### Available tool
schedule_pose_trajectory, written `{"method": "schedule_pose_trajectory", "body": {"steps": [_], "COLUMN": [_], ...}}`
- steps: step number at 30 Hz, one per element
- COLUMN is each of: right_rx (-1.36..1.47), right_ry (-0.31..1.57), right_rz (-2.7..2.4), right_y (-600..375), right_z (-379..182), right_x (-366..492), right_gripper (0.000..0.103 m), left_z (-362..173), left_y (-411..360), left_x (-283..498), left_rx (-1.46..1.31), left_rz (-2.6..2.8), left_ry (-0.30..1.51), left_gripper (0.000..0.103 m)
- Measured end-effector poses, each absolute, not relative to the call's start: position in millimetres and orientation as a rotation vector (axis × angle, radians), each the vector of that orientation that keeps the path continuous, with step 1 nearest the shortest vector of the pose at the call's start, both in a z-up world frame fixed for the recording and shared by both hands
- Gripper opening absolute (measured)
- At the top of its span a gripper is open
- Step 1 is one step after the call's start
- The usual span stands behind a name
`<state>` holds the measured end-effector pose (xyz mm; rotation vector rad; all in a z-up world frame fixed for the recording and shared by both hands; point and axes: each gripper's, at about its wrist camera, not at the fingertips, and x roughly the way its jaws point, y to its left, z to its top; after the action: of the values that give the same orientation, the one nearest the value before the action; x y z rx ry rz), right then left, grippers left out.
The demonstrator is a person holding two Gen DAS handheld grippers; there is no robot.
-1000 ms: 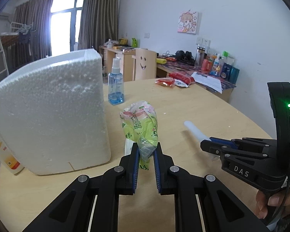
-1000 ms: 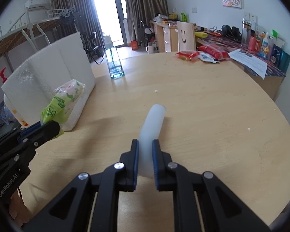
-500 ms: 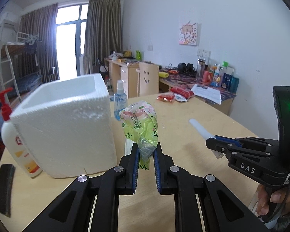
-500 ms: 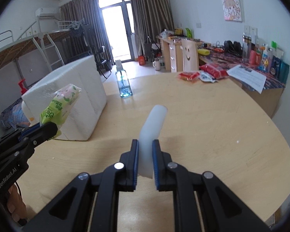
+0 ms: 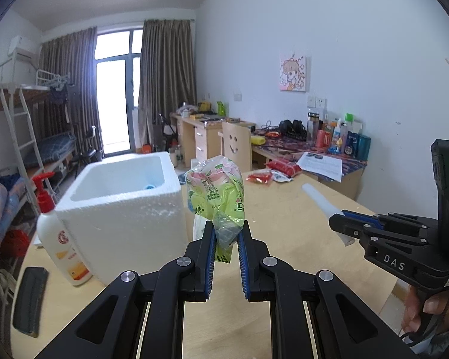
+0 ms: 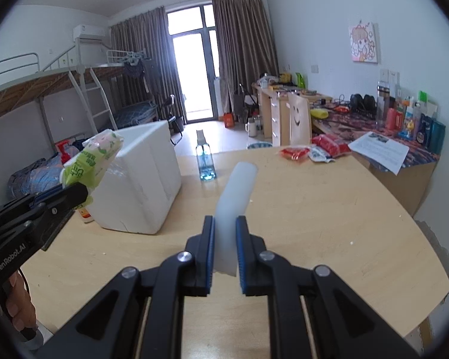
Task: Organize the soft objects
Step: 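Lift the green bag and foam tube with both tools and carry them to the foam box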
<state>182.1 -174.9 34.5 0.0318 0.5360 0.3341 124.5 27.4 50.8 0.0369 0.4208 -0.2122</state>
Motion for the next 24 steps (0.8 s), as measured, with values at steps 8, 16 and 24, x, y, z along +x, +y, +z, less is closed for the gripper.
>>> {"method": "schedule_pose_trajectory", "body": {"steps": [8,16,24], "right_rx": [0.016,0.004,-0.018], "right_ry": [0.462,0.397,0.357], "right_rz": [0.363,0.392,0.441], "right_y": [-175,-167,-150], "right_z": [54,69,79], "right_x": [163,146,137], "right_gripper": [0.017,0.017,0.017], "left_z": [68,88,96], "left_y": [28,35,53], "left_x": [103,79,59], "left_rx": [0.046,0.043,0.047], "left_rz": [-0.193,-0.170,-0.138], "left_ry": [0.362,0.288,0.251], "left_gripper": [0.016,0.016,0.016]}}
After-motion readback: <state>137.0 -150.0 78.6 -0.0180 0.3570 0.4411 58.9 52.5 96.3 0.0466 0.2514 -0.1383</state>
